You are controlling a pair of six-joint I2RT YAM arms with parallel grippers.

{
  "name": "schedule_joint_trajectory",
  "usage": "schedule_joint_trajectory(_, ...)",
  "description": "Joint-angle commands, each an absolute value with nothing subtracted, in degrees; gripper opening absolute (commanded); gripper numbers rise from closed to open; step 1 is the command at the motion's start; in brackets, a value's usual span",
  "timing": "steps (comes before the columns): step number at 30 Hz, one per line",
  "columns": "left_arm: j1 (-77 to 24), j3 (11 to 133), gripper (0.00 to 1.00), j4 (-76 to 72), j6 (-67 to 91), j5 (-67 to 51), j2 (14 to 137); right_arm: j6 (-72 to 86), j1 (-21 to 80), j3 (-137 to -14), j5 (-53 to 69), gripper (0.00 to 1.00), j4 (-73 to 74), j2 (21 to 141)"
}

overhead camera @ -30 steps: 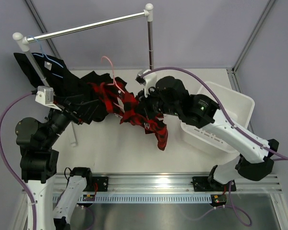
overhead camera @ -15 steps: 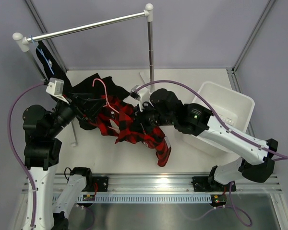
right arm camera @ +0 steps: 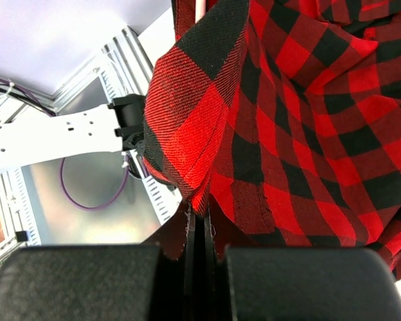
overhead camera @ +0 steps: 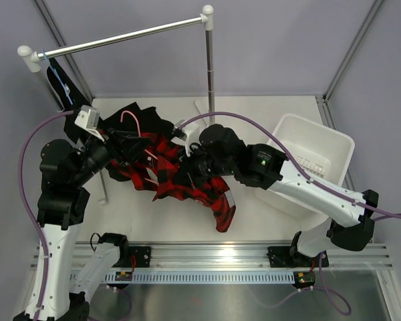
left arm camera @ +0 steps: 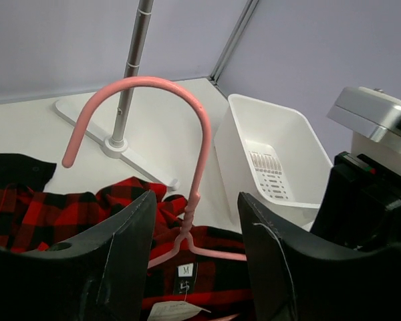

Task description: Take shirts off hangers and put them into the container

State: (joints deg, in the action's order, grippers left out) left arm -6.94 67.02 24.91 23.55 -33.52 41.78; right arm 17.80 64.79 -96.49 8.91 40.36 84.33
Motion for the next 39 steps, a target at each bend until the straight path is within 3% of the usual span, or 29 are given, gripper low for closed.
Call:
schedule_joint_trajectory(1,-8.3,67.0,0.56,25.7,21.0,-30.8,43.2,18.5,65.9,-100.4,9.1,0.00,37.3,84.2)
schedule_joint_trajectory(4,-9.2,66.9,0.50,26.2,20.3,-29.4,43.5,18.4,66.4,-100.9,9.0,0.00,37.5,84.5)
schedule_joint_trajectory(7,-9.4,67.3,0.00,26.8,20.4,-27.5,43.8,18.5,66.7,-101.0,8.3,0.00,37.7,84.8)
schedule_joint_trajectory(9,-9.6,67.9,0.00,28.4,20.8,-25.1,43.7,18.6,66.8,-101.0,8.0,0.00,38.1,84.8)
schedule_joint_trajectory(12,-9.5,68.8,0.00,30.3,21.8,-20.0,42.7,18.1,67.6,-99.9,3.4,0.49,40.6,84.2)
schedule_joint_trajectory(14,-9.5,70.8,0.00,31.5,21.7,-18.5,42.9,17.8,68.6,-97.8,-2.6,0.76,42.2,82.0)
schedule_joint_trajectory(17,-9.6,73.2,0.00,33.2,21.0,-19.0,43.9,17.9,68.7,-91.2,-2.5,0.78,40.4,77.1)
schedule_joint_trajectory(27,-9.6,73.7,0.00,33.6,20.9,-20.1,43.9,18.4,68.8,-76.9,-6.4,0.78,39.0,62.6)
schedule_joint_trajectory(30,-9.6,74.1,0.00,33.7,20.8,-20.2,43.9,18.5,68.9,-74.5,-7.5,0.73,37.9,61.1)
schedule_joint_trajectory(33,-9.5,74.1,0.00,33.5,21.0,-20.9,43.9,18.8,68.9,-74.3,-7.9,0.62,37.7,61.3)
schedule_joint_trajectory(37,-9.5,74.2,0.00,34.0,20.4,-20.5,43.8,19.2,68.9,-74.4,-8.7,0.29,38.3,61.8)
schedule_joint_trajectory(39,-9.6,74.3,0.00,34.5,20.0,-19.9,43.7,19.8,68.9,-74.6,-10.4,0.17,39.0,61.8)
